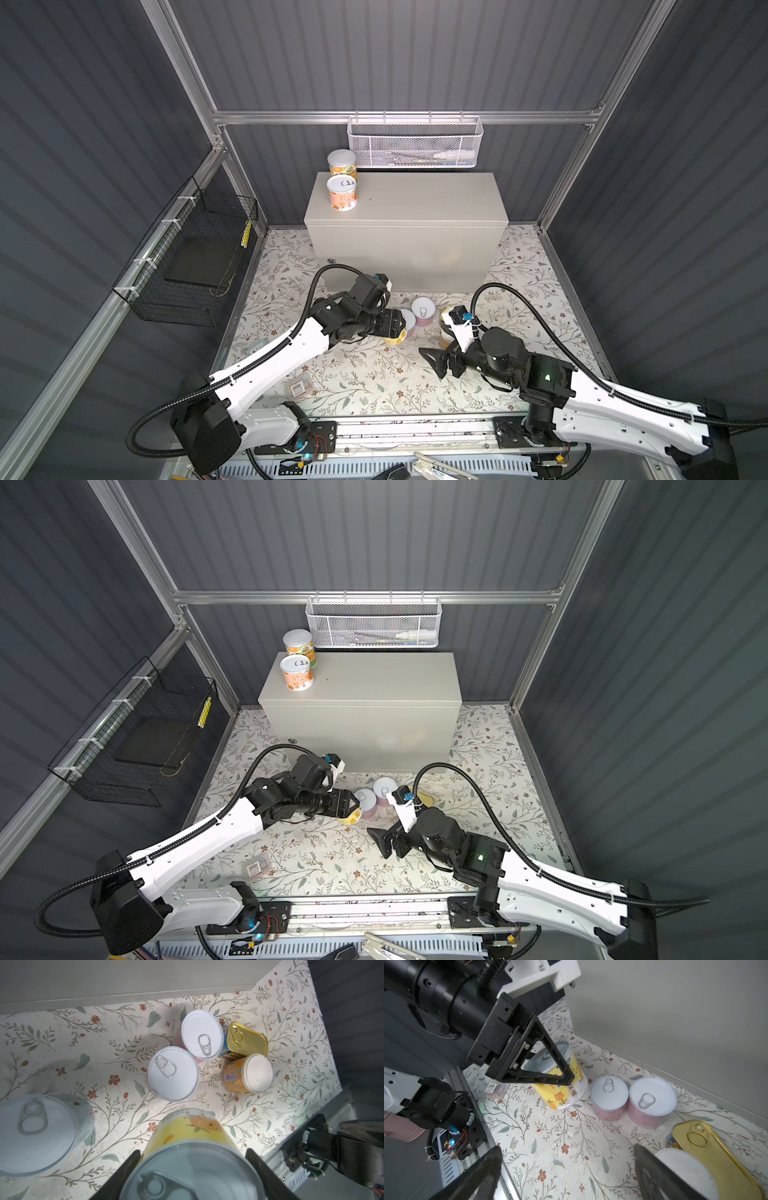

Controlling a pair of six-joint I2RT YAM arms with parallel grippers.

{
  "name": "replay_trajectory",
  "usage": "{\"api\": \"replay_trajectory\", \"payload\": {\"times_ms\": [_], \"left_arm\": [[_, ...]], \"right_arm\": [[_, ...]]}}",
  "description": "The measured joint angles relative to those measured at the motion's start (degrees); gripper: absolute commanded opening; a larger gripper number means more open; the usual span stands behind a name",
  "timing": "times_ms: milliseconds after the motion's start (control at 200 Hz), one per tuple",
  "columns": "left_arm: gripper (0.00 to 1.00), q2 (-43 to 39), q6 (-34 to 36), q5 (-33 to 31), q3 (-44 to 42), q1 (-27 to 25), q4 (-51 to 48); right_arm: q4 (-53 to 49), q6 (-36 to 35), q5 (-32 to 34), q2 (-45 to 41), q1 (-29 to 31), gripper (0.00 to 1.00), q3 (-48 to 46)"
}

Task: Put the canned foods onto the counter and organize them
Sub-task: 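Grasp the yellow-print can with the left gripper and lift it toward the right gripper, then close the right gripper around the yellow-print can held by the left gripper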

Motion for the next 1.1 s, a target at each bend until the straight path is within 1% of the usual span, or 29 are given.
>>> {"api": "replay_trajectory", "payload": {"times_ms": [215, 405, 525, 700, 825, 1101], "left_arm": [[0.56, 0.0, 0.0, 5.6, 2.9, 0.0, -1.9], [0.56, 0.7, 0.0, 10.1, 7.5, 0.0, -3.4], [0.56, 1.3, 0.0, 12.9, 9.3, 0.0, -3.7], [0.56, 1.4, 0.0, 15.8, 9.5, 0.0, -4.2], [0.56, 1.4, -0.2, 17.2, 9.5, 0.0, -4.2], [0.56, 1.4, -1.1, 20.0, 9.5, 0.0, -4.2]], "right_arm": [[2.4, -3.3, 1.5, 1.9, 2.5, 0.99, 0.0], [4.4, -5.0, 1.9, 3.5, 2.8, 0.99, 0.5], [5.7, -6.0, 2.4, 4.5, 2.8, 0.97, 1.3], [8.7, -6.7, 3.0, 5.8, 2.9, 0.93, 1.5], [10.5, -7.1, 3.4, 6.8, 2.9, 0.88, 1.5], [13.3, -7.3, 4.1, 8.3, 2.9, 0.88, 1.5]]}}
